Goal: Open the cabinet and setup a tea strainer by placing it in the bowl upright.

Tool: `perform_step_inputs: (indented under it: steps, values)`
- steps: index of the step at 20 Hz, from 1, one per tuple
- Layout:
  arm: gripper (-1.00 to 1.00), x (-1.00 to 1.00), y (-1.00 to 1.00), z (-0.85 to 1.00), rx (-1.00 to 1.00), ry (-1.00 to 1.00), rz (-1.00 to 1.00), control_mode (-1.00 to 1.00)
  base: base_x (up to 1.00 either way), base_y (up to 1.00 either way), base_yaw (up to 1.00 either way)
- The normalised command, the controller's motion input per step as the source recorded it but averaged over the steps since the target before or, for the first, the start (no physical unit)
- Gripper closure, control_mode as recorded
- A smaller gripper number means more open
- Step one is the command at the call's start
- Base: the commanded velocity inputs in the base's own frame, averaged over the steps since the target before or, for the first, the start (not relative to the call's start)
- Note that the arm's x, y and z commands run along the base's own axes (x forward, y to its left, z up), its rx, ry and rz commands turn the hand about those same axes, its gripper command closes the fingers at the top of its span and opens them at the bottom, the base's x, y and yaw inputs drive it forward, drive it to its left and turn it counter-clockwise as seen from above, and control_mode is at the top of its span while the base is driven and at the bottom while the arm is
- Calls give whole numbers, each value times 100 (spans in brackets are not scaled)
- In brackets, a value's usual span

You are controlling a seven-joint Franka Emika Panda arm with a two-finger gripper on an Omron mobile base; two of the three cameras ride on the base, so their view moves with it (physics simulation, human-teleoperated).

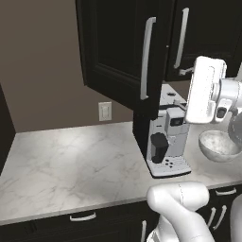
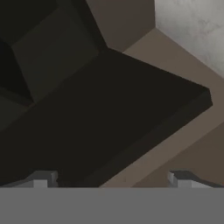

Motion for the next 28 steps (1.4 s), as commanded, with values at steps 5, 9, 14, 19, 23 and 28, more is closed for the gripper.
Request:
perform_step_inputs:
  steps: [5, 9, 14, 19, 23, 28]
  values:
    - [-100, 49, -18, 0, 0, 0, 0, -100, 0, 0, 0]
    - [-100, 35, -9, -13, -7, 0, 2, -100, 0, 0, 0]
    - [-100, 22, 3, -17, -16, 0, 4, -100, 0, 0, 0]
    - [-100, 13, 17, -1, -11, 0, 4, -100, 0, 0, 0]
    - [-100, 11, 30, 0, -8, 0, 6, -100, 0, 0, 0]
    - [-100, 15, 32, -2, -5, 0, 7, -100, 0, 0, 0]
